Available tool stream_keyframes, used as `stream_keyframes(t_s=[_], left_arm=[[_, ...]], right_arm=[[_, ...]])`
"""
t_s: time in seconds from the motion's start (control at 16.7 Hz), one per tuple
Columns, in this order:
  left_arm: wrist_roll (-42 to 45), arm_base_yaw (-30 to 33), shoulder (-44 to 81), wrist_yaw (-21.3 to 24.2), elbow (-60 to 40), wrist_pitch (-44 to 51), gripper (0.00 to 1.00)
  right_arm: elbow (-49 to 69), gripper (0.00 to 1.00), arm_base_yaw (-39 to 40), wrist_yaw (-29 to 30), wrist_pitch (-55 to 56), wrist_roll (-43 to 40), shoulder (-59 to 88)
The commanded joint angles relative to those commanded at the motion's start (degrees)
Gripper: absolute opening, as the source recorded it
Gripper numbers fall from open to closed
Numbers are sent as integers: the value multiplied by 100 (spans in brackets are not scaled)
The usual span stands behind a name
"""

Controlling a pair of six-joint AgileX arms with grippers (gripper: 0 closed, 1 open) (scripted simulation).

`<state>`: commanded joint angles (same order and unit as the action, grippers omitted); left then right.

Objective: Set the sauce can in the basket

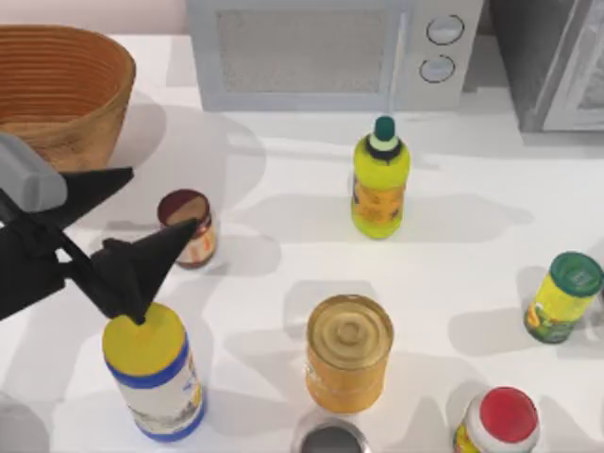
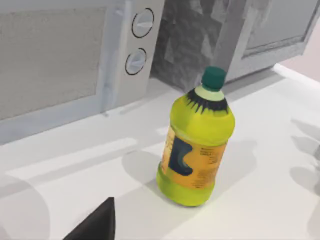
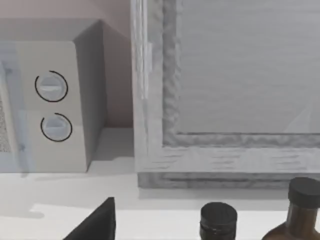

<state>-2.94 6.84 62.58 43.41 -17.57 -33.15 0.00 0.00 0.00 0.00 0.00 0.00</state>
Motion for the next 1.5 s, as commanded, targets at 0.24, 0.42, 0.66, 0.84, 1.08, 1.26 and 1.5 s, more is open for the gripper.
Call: stream_keyframes(t_s=[0.24, 0.42, 0.66, 0.84, 1.08, 1.26, 1.5], left_arm=[[-119, -55, 2359, 1527, -982, -1651, 100], [-185, -165, 4071, 2588, -1732, -2918, 100], [-253, -403, 6090, 3815, -2611, -4476, 100], [-314, -674, 7269, 4512, -3122, -5431, 100], [-424, -1215, 8205, 5022, -3586, -6311, 100], [-490, -1595, 8423, 5104, -3740, -6624, 100], [-500, -1657, 8440, 5104, -3757, -6662, 100]], right_arm=[[0, 100, 0, 0, 0, 0, 0], [0, 100, 0, 0, 0, 0, 0], [0, 100, 0, 0, 0, 0, 0], [0, 100, 0, 0, 0, 0, 0], [0, 100, 0, 0, 0, 0, 0], [0, 100, 0, 0, 0, 0, 0], [0, 100, 0, 0, 0, 0, 0]])
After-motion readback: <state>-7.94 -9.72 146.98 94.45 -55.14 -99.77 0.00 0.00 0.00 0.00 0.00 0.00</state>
